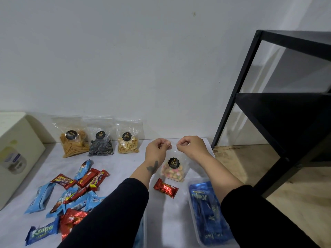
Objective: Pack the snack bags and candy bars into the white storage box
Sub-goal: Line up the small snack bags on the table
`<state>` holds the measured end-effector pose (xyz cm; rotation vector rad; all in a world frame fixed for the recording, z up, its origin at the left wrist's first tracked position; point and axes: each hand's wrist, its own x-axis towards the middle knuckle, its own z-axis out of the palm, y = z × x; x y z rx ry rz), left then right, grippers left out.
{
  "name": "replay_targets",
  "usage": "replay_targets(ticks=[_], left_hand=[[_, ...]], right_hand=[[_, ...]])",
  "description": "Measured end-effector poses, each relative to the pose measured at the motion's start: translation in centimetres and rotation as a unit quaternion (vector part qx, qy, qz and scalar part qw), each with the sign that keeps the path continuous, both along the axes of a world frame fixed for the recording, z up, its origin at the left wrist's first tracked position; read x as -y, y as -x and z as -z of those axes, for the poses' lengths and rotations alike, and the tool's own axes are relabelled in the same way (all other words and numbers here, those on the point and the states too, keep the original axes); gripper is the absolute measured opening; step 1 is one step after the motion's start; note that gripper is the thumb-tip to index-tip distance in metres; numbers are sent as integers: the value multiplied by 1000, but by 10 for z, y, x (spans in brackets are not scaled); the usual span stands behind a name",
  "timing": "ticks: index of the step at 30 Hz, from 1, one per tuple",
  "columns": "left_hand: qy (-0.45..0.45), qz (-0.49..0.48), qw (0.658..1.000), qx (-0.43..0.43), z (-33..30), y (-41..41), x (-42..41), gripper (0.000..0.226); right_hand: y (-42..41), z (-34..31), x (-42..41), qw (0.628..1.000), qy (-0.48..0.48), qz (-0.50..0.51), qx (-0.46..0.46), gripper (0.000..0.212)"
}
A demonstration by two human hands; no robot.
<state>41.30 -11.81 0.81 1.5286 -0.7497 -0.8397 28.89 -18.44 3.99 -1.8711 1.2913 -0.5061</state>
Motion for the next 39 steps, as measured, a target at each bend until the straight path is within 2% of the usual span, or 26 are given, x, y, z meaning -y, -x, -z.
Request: replay_targets(ticks=[7, 18, 21, 26, 30, 33, 36, 39], left_hand=[[-1, -5, 999, 43, -2, -2, -1, 18], [1, -21, 999, 38, -7, -12, -8, 12], [-3, -32, 998, 47, -7, -16, -10, 11], [-5, -61, 996, 72, -6, -25, -9, 20], [-1, -58, 995, 84, -7, -21, -6, 17], [8, -63, 996, 70, -6, -20, -7, 17], [14, -65, 995, 70, -6, -23, -9, 17], [12, -65, 995, 70, -6, -25, -8, 16]], right_hand=[[-10, -9, -5, 1000, 9, -16, -19, 11], [-26, -11, -13, 998, 27, -15, -58, 12], [-28, -11, -14, 999, 8, -27, -29, 4], [-20, -17, -8, 997, 0, -67, -39, 32], [-19, -14, -7, 998, 8, -51, -30, 28], [-18, -13, -7, 999, -13, -44, -8, 25], [-14, -15, -5, 996, -76, -30, 33, 16], [-12, -16, -2, 992, -116, -5, 42, 18]])
